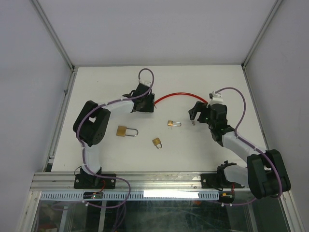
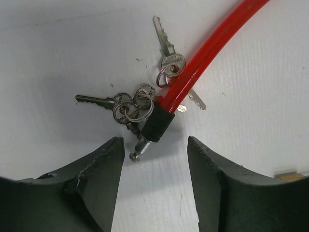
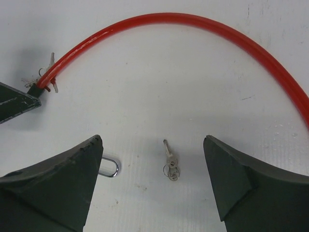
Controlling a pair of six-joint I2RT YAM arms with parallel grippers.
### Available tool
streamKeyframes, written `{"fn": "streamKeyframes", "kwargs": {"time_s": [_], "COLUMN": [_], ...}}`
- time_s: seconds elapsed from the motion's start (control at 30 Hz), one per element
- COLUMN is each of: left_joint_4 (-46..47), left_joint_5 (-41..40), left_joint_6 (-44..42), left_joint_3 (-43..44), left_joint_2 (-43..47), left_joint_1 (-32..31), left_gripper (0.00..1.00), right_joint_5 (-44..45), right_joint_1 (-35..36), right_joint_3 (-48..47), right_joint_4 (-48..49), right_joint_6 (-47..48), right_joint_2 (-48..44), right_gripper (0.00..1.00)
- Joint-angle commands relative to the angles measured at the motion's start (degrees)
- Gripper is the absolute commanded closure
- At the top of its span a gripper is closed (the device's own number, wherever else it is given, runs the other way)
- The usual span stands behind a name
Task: Unlock with the key
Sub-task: Move the lock to the center of the board.
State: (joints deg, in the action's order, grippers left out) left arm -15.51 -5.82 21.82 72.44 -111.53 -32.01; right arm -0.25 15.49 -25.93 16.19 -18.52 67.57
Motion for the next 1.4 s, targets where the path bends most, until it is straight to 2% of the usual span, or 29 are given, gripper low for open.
{"fn": "streamKeyframes", "kwargs": {"time_s": [0.0,0.13,0.33,0.5,0.63,0.8,1.07,1.27,1.37], "left_joint_4": [-0.49,-2.00,-3.30,-3.92,-3.92,-4.08,-2.95,-2.16,-2.18], "left_joint_5": [-5.38,-7.71,-9.90,-9.52,-8.01,-6.56,-2.56,-3.80,-5.92], "left_joint_6": [-3.91,-4.56,-4.89,-5.16,-5.95,-6.70,-5.68,-4.98,-3.95], "left_joint_3": [3.49,3.98,4.18,6.06,9.93,15.70,19.81,22.25,21.50], "left_joint_2": [-1.61,-2.25,-0.51,2.06,1.99,-2.50,-9.37,-11.49,-9.72], "left_joint_1": [-1.46,-2.76,-5.36,-7.14,-7.81,-7.92,-8.88,-9.36,-9.27], "left_gripper": [0.47,0.57,0.87,1.00,1.00,0.98,0.93,0.75,0.57], "right_joint_5": [-0.27,0.02,0.46,1.48,2.61,3.31,5.03,3.76,2.35], "right_joint_1": [0.25,0.30,0.25,0.20,0.23,0.16,0.16,0.15,0.23], "right_joint_3": [0.77,1.22,2.17,2.93,3.46,4.11,4.76,4.11,3.49], "right_joint_4": [4.81,4.73,4.92,3.92,2.99,2.54,2.24,0.45,-1.34], "right_joint_6": [-0.79,-0.94,-1.36,-1.18,-0.77,-0.80,-1.43,-2.61,-2.11], "right_joint_2": [-0.43,-0.96,-2.69,-4.99,-6.88,-7.95,-8.32,-8.70,-8.69], "right_gripper": [0.12,0.12,0.12,0.12,0.12,0.12,0.12,0.12,0.12]}}
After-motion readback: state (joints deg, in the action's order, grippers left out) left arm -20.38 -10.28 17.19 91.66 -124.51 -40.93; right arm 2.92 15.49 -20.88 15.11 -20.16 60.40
